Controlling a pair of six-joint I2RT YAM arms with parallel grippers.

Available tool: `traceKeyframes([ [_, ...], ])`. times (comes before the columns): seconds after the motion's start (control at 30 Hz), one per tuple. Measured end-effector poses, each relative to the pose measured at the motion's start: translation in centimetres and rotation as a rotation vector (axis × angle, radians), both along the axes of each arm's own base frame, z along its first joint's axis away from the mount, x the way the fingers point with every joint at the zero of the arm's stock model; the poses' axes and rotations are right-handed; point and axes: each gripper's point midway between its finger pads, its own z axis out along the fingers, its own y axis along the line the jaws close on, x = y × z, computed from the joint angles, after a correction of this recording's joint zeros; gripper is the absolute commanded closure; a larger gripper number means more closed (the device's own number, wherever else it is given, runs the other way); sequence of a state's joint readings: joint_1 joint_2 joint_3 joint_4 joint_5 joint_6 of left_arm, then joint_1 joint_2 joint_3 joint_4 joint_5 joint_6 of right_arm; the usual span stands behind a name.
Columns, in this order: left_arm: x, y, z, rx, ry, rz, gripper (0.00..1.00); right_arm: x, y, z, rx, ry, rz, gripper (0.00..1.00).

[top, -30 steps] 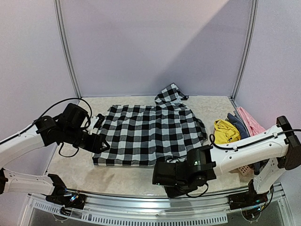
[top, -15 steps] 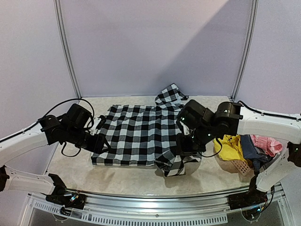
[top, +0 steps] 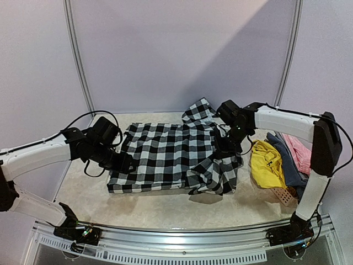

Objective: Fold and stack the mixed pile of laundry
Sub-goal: Adjust the flattened shirt at the center of the board.

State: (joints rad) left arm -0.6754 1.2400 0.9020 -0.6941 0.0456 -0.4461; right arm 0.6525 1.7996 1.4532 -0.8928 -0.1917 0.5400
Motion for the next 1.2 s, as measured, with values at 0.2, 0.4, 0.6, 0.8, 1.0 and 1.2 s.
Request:
traceKeyframes([
  [0.2,1.2,-0.8,-1.4,0.03,0.04,0.021,0.38,3.4,-0.8,-2.9,-0.059,0.033,0.039,0.94],
  [0.4,1.5,-1.0,-2.1,0.034,0.057,0.037,0.36,3.3,-1.5,-3.1,-0.111,0.036,0.102,0.69],
  [0.6,1.5,-1.0,-1.9,0.029,0.055,0.039,0.27,2.2,-2.4,-2.1,-0.122,0.053,0.074,0.56],
  [0.8,1.3,-0.9,-0.1,-0.005,0.009,0.033,0.23,-0.1,-3.7,2.5,-0.079,-0.014,-0.017,0.43],
  [1.0,-0.1,0.2,1.1,-0.037,-0.034,0.022,0.21,-5.5,-3.2,4.5,-0.028,-0.042,-0.072,0.37],
  [1.2,-1.4,1.2,1.2,-0.047,-0.046,0.015,0.2,-11.0,-0.2,2.3,-0.022,0.006,-0.086,0.35],
])
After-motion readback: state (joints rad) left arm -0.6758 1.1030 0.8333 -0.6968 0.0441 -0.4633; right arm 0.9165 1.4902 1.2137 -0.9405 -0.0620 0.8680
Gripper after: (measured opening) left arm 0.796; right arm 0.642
